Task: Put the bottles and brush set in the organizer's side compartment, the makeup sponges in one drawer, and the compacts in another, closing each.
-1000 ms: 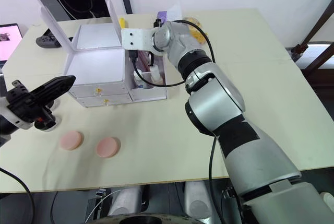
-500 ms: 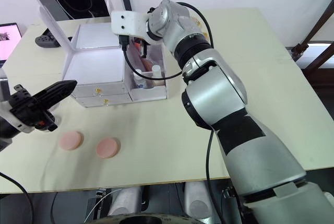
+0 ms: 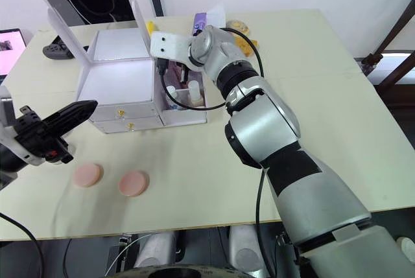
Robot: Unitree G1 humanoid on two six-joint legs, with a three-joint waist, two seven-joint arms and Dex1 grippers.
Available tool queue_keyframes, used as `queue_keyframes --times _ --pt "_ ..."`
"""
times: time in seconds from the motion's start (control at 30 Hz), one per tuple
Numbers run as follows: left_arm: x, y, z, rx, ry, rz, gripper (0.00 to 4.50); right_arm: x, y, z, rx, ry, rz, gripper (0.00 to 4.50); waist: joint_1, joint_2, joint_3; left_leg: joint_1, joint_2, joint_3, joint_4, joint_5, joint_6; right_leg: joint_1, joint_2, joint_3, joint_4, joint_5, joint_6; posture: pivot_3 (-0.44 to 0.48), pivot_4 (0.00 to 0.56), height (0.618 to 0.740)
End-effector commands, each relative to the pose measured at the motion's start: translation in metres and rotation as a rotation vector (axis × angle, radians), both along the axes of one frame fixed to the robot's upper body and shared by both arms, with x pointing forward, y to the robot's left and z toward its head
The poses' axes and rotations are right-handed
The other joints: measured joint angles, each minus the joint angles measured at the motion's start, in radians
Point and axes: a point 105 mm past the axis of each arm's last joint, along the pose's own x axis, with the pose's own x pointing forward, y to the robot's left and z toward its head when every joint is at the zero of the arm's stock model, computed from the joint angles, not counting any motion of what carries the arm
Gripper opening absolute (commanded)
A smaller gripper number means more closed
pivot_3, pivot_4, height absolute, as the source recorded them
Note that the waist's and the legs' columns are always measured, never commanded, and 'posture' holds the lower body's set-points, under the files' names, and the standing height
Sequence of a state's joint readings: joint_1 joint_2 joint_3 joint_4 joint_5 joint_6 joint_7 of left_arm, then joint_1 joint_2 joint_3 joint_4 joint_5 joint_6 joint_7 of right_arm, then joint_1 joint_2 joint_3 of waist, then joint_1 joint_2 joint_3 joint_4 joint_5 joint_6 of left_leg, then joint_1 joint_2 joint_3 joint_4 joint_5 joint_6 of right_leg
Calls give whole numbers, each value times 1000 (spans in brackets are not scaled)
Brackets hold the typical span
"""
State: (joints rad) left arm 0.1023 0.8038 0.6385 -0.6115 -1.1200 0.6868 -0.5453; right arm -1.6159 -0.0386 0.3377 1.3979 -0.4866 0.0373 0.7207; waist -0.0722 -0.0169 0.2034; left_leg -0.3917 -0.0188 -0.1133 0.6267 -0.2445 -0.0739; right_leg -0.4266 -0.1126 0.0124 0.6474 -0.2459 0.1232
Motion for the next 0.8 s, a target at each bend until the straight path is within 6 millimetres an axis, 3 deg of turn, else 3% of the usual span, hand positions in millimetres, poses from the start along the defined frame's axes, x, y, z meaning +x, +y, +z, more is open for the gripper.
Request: queue_keyframes --times 0.03,0.27,0.4,0.5,0.67,0.8 --pt "-2 -6 7 21 -41 -15 0 -2 7 -6 -14 -7 6 47 0 0 0 0 0 0 0 0 0 0 0 0 0 0 0 0 150 740" --pt "-1 -9 7 21 -42 -20 0 0 4 -21 -43 -6 -30 47 1 0 0 0 0 0 0 0 0 0 0 0 0 0 0 0 150 740" --pt "-1 -9 7 17 -41 -16 0 0 6 -12 -11 -14 -13 47 1 0 0 0 0 0 1 0 0 0 0 0 1 0 0 0 150 740" --pt "-1 -7 7 15 -40 -12 0 -2 10 5 43 -19 15 47 1 0 0 0 0 0 1 0 0 0 0 0 0 0 0 0 150 740" --pt "-1 -3 9 11 -41 -12 0 -9 10 53 202 3 85 47 1 0 0 0 0 0 1 0 0 0 0 0 0 0 0 0 150 740" --pt "0 2 12 13 -46 -11 0 -17 -1 89 321 39 156 47 1 0 0 0 0 0 0 0 0 0 0 0 0 0 0 0 150 740"
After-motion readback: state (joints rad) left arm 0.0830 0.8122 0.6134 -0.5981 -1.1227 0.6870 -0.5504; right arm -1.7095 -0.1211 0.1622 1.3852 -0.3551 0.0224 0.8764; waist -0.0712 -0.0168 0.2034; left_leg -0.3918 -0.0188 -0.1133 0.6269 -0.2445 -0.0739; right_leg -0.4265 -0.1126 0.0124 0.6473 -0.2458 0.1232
